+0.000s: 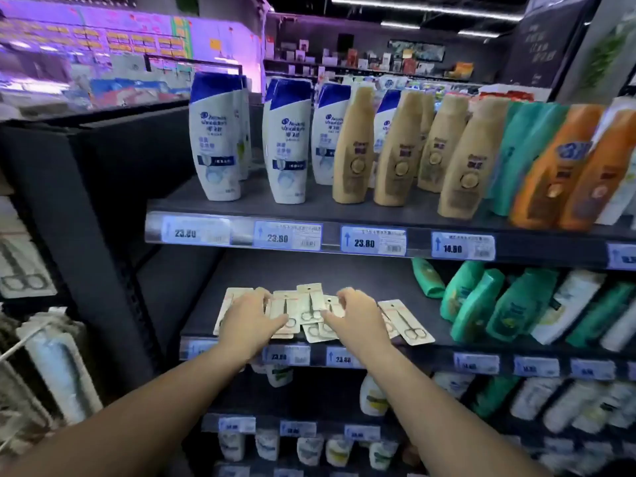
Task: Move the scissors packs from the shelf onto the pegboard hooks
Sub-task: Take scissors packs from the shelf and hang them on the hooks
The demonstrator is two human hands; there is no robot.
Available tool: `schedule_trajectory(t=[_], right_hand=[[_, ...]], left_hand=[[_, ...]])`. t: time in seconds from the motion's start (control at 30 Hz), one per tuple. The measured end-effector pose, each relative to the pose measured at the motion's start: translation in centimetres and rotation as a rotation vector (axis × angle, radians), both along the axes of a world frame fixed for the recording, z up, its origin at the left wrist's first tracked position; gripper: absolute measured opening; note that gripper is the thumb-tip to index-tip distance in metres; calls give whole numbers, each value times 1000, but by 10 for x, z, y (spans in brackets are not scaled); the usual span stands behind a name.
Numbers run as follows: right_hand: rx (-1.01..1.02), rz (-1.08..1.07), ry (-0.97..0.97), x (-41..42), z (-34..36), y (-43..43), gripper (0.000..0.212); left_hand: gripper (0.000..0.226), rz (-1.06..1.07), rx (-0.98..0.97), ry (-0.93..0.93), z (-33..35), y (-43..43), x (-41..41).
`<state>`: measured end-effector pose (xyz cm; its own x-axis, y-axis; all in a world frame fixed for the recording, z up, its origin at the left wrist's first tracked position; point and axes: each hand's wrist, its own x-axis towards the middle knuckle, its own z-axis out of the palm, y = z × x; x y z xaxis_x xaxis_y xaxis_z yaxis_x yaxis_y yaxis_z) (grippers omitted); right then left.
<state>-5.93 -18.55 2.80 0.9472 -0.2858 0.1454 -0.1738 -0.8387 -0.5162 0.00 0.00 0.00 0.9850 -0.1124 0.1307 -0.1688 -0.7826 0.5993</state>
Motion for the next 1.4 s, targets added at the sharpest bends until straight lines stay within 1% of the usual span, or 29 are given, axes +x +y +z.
schedule_trajectory(t=[0.13, 0.27, 0.4, 0.6, 0.73, 0.8, 0.9, 0.97, 1.1, 1.13, 1.23, 1.4], right_hand=[[2, -10, 47, 35, -9, -1, 48], [-30, -17, 113, 56, -24, 3, 57], [-24, -42, 142, 66, -33, 4, 60], [104, -91, 152, 69, -31, 9, 55], [184, -129, 162, 67, -31, 9, 62], [234, -143, 146, 66, -30, 8, 65], [317, -153, 126, 62, -31, 5, 56], [379, -150, 104, 59, -34, 3, 44], [472, -146, 33, 52, -34, -8, 13], [483, -139, 15, 49, -32, -11, 9], [543, -107, -18, 35, -25, -19, 17], [674, 35, 1, -10, -8, -26, 17]], left_hand=[[60, 91, 1, 46, -1, -16, 14], [69, 121, 79, 86, -11, -27, 21], [69, 128, 67, 90, -17, -32, 26], [70, 135, -61, 89, -18, -33, 27], [67, 130, -136, 69, -16, -34, 26], [70, 118, -181, 79, -14, -34, 25], [74, 116, -283, 125, -13, -33, 24], [65, 128, -339, 144, -11, -31, 23], [32, 128, -358, 135, -11, -23, 23], [26, 137, -369, 133, -11, -20, 22], [14, 144, -440, 141, -6, -12, 17], [15, 122, -631, 207, 3, 6, -18]])
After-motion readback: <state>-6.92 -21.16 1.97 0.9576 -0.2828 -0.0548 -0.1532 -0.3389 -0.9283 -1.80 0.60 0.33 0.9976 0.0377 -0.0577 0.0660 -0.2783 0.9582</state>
